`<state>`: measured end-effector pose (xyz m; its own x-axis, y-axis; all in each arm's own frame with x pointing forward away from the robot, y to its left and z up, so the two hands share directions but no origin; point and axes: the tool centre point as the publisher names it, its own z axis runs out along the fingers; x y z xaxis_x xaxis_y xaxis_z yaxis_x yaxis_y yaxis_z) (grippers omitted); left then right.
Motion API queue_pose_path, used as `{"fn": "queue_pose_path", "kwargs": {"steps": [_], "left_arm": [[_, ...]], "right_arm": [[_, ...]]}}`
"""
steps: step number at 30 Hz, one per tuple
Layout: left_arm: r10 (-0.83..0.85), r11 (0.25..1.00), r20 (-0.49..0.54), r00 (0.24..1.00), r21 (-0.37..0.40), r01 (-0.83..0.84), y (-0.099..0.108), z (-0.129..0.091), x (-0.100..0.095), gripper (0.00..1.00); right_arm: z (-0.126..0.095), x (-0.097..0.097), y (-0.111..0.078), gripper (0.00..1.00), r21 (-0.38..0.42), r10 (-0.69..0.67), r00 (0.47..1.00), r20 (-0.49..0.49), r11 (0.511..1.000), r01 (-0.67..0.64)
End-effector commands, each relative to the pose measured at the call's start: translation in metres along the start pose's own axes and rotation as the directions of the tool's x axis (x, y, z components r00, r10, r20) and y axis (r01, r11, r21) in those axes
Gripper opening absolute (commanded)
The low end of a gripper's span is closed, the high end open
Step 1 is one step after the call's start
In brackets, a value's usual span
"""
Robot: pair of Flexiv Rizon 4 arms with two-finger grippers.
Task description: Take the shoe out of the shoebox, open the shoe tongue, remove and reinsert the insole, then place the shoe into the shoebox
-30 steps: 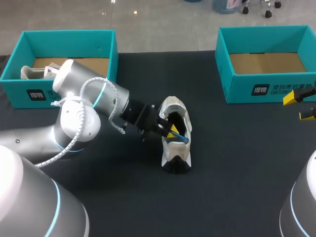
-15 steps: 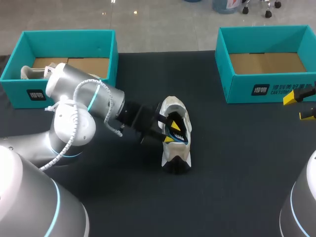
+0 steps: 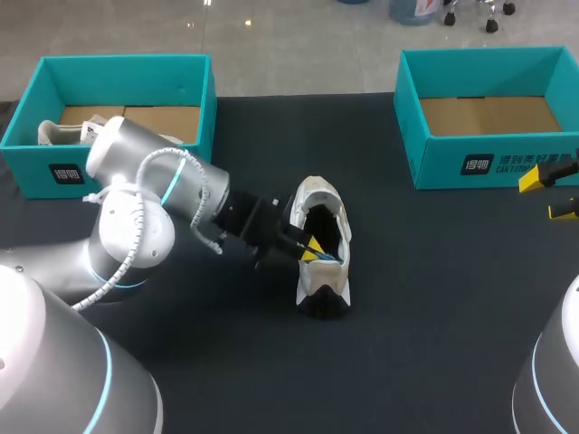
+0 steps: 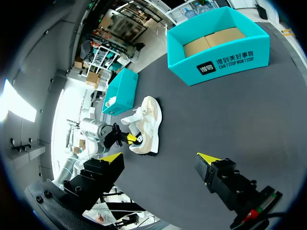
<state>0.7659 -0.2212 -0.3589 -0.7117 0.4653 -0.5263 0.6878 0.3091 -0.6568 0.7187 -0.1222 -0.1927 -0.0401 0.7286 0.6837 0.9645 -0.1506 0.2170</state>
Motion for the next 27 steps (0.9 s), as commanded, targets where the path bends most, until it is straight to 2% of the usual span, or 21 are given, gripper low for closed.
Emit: {"fn": "queue_pose_path", "kwargs": {"steps": [1,6,8,11,12,14,15,17,20,22,26,27], "left_arm": [[-0.004,1.0,-0.014,1.0,-0.005,0.004,0.008,0.006,-0.007,0.0],[-0.009,1.0,-0.01,1.0,0.004,0.009,0.002,0.006,-0.007,0.0],[-0.01,1.0,-0.006,1.0,0.007,0.011,-0.002,0.002,-0.006,0.39],[-0.007,1.0,0.008,1.0,0.008,0.007,-0.008,-0.005,-0.008,0.53],[-0.004,1.0,0.011,1.0,0.007,0.004,-0.009,-0.007,-0.009,0.66],[0.005,1.0,0.019,1.0,0.003,-0.006,-0.012,-0.013,-0.012,0.78],[0.007,1.0,0.02,1.0,0.004,-0.007,-0.014,-0.015,-0.013,0.82],[0.015,1.0,0.019,1.0,-0.002,-0.015,-0.018,-0.02,-0.016,0.67],[0.031,0.999,0.014,0.999,-0.01,-0.031,-0.023,-0.026,-0.019,0.57],[0.039,0.999,0.011,0.999,-0.013,-0.039,-0.026,-0.029,-0.021,0.55],[0.052,0.998,0.007,0.999,-0.022,-0.052,-0.028,-0.032,-0.024,0.43],[0.053,0.998,0.006,0.999,-0.023,-0.053,-0.029,-0.032,-0.024,0.43]], "right_arm": [[0.001,0.0,-0.001,1.0,0.0,0.001,1.0,0.004,1.0,-0.001],[0.001,0.0,-0.001,1.0,0.0,0.001,1.0,0.004,1.0,-0.001],[0.001,0.0,-0.001,1.0,0.0,0.001,1.0,0.004,1.0,-0.001],[0.001,0.0,-0.001,1.0,0.0,0.001,1.0,0.004,1.0,-0.001],[0.001,0.0,-0.001,1.0,0.0,0.001,1.0,0.004,1.0,-0.001],[0.001,0.0,-0.001,1.0,0.0,0.001,1.0,0.004,1.0,-0.001],[0.001,0.0,-0.001,1.0,0.0,0.001,1.0,0.004,1.0,-0.001],[0.001,0.0,-0.001,1.0,0.0,0.001,1.0,0.004,1.0,-0.001],[0.001,0.0,-0.001,1.0,0.0,0.001,1.0,0.004,1.0,-0.001],[0.001,0.0,-0.001,1.0,0.0,0.001,1.0,0.004,1.0,-0.001],[0.001,0.0,-0.001,1.0,0.0,0.001,1.0,0.004,1.0,-0.001],[0.001,0.0,-0.001,1.0,0.0,0.001,1.0,0.004,1.0,-0.001]]}}
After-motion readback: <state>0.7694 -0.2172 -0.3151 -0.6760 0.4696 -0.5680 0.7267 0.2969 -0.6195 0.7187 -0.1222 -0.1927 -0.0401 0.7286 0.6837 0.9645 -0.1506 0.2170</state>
